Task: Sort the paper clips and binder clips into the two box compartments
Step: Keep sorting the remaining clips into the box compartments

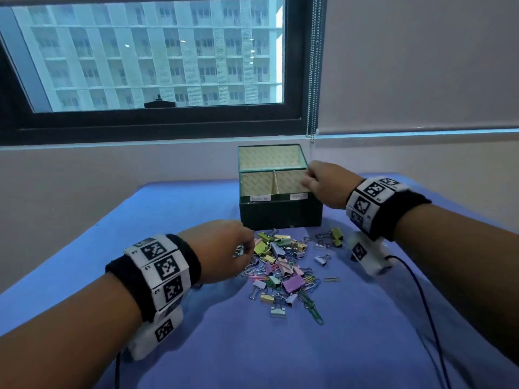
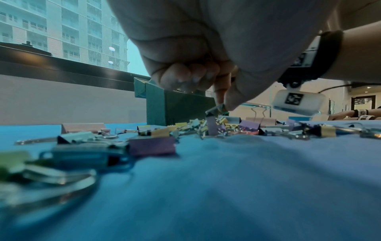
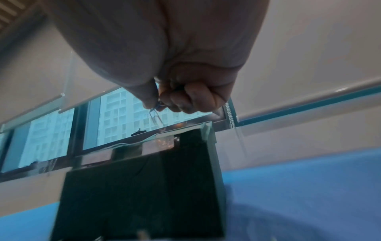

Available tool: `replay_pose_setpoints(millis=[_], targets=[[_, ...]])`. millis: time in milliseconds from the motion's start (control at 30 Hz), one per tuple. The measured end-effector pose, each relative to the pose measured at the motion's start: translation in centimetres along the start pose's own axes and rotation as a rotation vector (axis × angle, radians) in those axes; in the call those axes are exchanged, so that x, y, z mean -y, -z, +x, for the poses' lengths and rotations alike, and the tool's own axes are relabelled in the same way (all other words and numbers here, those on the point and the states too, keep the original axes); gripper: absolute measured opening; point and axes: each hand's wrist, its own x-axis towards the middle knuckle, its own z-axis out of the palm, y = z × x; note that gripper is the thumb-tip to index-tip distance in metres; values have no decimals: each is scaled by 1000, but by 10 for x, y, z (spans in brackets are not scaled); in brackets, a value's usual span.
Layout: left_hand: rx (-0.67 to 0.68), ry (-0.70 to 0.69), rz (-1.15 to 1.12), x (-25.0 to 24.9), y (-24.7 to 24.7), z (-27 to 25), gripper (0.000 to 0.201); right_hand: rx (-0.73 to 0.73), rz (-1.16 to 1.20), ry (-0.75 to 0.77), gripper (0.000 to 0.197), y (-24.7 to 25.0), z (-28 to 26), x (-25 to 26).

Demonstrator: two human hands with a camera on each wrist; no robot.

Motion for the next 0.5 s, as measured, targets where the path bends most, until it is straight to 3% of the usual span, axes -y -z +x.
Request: replay_pose_setpoints(millis=[100, 267, 367, 433, 500], targets=[[5, 2, -14, 2, -2, 1, 12, -21, -103, -53, 15, -2, 28, 5], [-14, 3, -48, 3, -2, 4, 11, 38, -232, -8, 18, -9, 47, 12], [-25, 7, -43, 2, -2, 5, 10, 92, -203, 21, 29, -9, 43, 17], [-36, 11, -46, 3, -2, 5, 9, 47, -175, 37, 35, -4, 27, 21], [-45, 15, -49, 5, -4, 6, 7, 50, -134, 79, 32, 0, 1, 23]])
